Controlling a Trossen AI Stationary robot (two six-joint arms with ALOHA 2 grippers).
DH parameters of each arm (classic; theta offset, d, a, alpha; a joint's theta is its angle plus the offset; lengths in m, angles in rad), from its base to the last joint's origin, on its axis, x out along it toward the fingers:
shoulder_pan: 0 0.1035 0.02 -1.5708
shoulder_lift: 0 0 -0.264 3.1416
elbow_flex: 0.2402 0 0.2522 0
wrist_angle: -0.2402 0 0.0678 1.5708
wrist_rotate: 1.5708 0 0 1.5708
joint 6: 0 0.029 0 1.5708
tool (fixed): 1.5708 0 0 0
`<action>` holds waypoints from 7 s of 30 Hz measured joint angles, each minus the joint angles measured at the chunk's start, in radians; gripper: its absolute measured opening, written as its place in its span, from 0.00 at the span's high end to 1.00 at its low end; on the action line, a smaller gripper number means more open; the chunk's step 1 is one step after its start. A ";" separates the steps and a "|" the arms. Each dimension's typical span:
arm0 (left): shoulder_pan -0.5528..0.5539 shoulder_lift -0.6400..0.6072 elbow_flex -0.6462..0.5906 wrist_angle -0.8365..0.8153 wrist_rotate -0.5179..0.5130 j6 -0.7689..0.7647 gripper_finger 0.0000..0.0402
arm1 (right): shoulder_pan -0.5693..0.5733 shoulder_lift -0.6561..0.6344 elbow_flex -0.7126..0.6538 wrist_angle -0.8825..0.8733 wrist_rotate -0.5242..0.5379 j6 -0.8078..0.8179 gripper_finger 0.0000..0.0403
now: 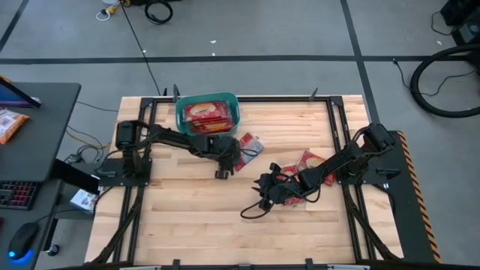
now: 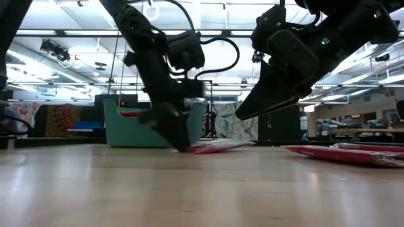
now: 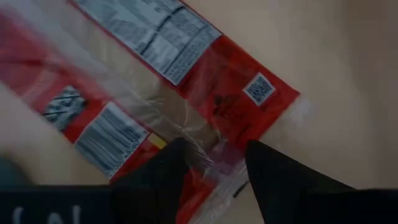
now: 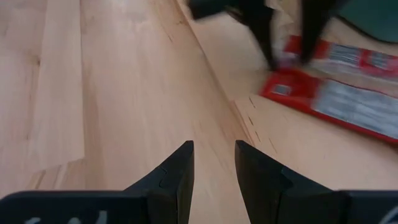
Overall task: Sort popcorn bags into baskets
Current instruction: Put the red popcorn bag into the green bin
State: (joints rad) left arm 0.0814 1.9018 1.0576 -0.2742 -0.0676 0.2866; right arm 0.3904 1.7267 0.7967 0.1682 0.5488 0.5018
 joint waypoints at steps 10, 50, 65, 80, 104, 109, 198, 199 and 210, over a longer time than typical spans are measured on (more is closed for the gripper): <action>-0.186 -0.099 -0.010 -0.338 0.125 -0.022 0.56 | 0.000 0.000 0.000 -0.006 -0.003 0.010 0.70; -0.108 -0.270 -0.256 -0.112 0.333 -0.276 0.56 | 0.008 0.203 0.159 0.102 -0.090 -0.221 0.70; -0.268 -0.272 -0.251 0.003 -0.030 -0.095 0.56 | -0.036 0.218 0.270 -0.168 0.032 -0.164 0.70; -0.304 -0.211 -0.252 0.132 -0.403 0.628 0.56 | -0.138 0.240 0.267 -0.249 -0.024 -0.059 0.70; -0.325 -0.134 -0.252 0.287 -0.346 0.835 0.74 | -0.131 0.254 0.268 -0.230 -0.111 -0.120 0.70; -0.331 -0.134 -0.251 0.280 -0.346 0.768 0.91 | -0.120 0.229 0.267 -0.261 -0.110 -0.122 0.70; -0.368 -0.197 0.047 -0.235 -0.065 0.253 0.61 | 0.058 -0.034 0.217 -0.570 -0.176 0.203 0.71; -0.377 -0.182 0.047 -0.208 -0.070 0.271 0.61 | 0.065 -0.034 0.217 -0.582 -0.182 0.210 0.71; -0.399 -0.061 0.048 0.062 -0.087 0.406 0.61 | 0.139 -0.038 0.217 -0.721 -0.210 0.282 0.71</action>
State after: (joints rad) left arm -0.3180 1.8404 1.1053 -0.2120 -0.1542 0.6923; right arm 0.5299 1.6884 1.0142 -0.5523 0.3390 0.7840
